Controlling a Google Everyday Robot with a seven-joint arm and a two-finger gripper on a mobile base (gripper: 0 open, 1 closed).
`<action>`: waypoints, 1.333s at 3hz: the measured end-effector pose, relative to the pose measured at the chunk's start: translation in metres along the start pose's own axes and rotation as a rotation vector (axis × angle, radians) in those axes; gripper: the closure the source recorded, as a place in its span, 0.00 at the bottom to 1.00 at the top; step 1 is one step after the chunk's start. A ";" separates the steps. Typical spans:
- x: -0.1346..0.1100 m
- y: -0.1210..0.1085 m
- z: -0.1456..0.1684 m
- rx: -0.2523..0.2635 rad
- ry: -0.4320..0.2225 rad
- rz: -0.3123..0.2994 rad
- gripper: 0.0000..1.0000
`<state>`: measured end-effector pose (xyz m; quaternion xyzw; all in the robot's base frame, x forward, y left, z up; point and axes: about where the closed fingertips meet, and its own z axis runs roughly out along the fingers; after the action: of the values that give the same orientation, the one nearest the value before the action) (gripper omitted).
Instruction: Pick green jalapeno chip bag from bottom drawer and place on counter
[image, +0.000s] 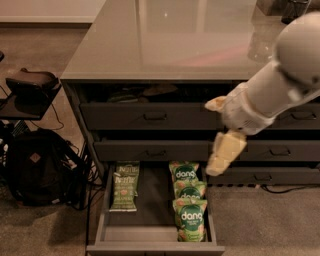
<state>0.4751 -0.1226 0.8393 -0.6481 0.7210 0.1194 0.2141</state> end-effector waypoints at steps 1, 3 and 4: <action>-0.017 -0.011 0.072 -0.013 -0.115 0.015 0.00; -0.056 -0.077 0.233 0.025 -0.140 0.055 0.00; -0.056 -0.077 0.233 0.024 -0.140 0.055 0.00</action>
Offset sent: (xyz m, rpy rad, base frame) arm 0.0950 0.1384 -0.1620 0.2088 -0.0406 -0.0689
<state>0.5905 0.0215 0.6688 -0.6156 0.7231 0.1614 0.2685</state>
